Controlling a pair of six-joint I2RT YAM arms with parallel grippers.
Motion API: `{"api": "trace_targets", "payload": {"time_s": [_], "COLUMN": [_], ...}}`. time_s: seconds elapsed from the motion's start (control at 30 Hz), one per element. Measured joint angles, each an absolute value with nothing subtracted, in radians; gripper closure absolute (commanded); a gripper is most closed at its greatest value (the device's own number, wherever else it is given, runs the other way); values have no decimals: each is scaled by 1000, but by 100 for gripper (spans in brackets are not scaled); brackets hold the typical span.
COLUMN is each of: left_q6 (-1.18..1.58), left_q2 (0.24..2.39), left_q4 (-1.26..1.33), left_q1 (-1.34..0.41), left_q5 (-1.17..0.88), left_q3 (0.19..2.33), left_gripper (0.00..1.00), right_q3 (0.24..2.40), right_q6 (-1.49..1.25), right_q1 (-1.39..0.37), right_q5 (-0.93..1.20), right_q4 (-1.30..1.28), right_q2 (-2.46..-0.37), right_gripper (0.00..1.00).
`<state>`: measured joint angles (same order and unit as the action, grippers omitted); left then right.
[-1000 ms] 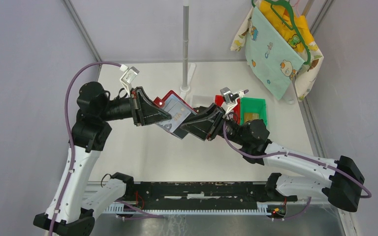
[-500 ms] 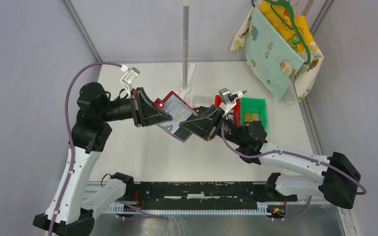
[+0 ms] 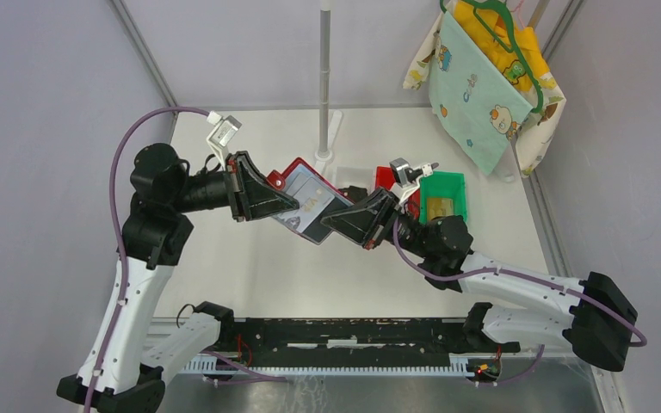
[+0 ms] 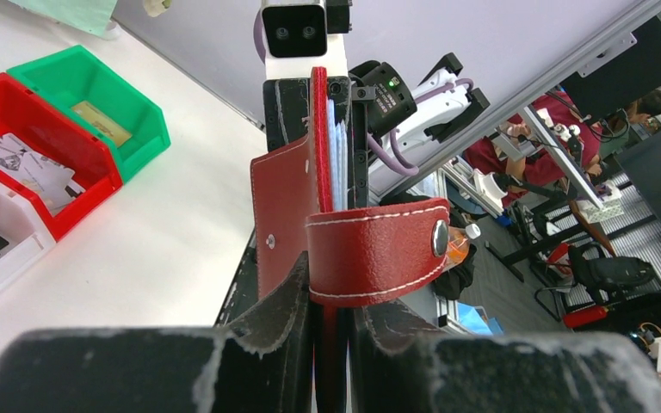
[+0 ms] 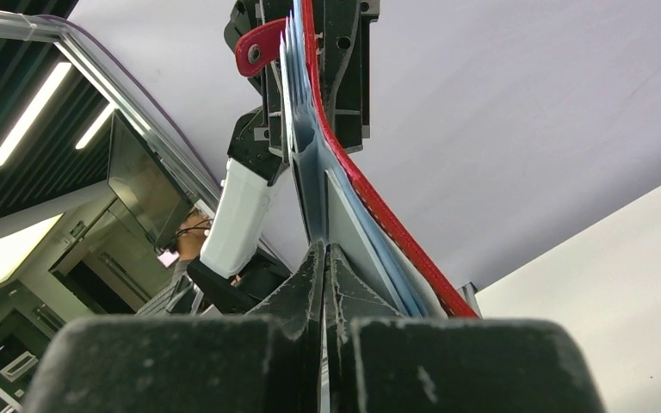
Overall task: Take the credit cards out of the card holder
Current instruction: Remove the credit card from the card holder.
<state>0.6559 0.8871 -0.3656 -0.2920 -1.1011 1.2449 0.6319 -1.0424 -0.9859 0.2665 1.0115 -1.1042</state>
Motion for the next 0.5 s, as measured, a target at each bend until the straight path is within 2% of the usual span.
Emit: {"api": "trace_targets", "payload": {"time_s": [0.03,0.07,0.1,0.17,0.5], "left_q6": [656,656,656,656,653], "left_q2": [886,885,885,884,884], "left_q4": [-365,-366,-366,-367,-387], "left_q1": [-292,-292,-292,-292,-287], "left_q5": [-1101,-1101,-1101,-1101,-1097], "left_q3": [1246,1246,1246,1246,1256], "left_gripper": [81,81,81,81,81], "right_q3": [632,632,632,635,666], "right_q6": [-1042,-1042,-1041,-1042,-1045], "right_q1": [-986,-986,-986,-986,-986], "right_q5": [267,268,269,277,315], "right_q4": [1010,1010,1010,1012,1016], "right_q2": [-1104,-1104,-1105,-1111,-1144], "right_gripper": [92,80,73,67,66]}}
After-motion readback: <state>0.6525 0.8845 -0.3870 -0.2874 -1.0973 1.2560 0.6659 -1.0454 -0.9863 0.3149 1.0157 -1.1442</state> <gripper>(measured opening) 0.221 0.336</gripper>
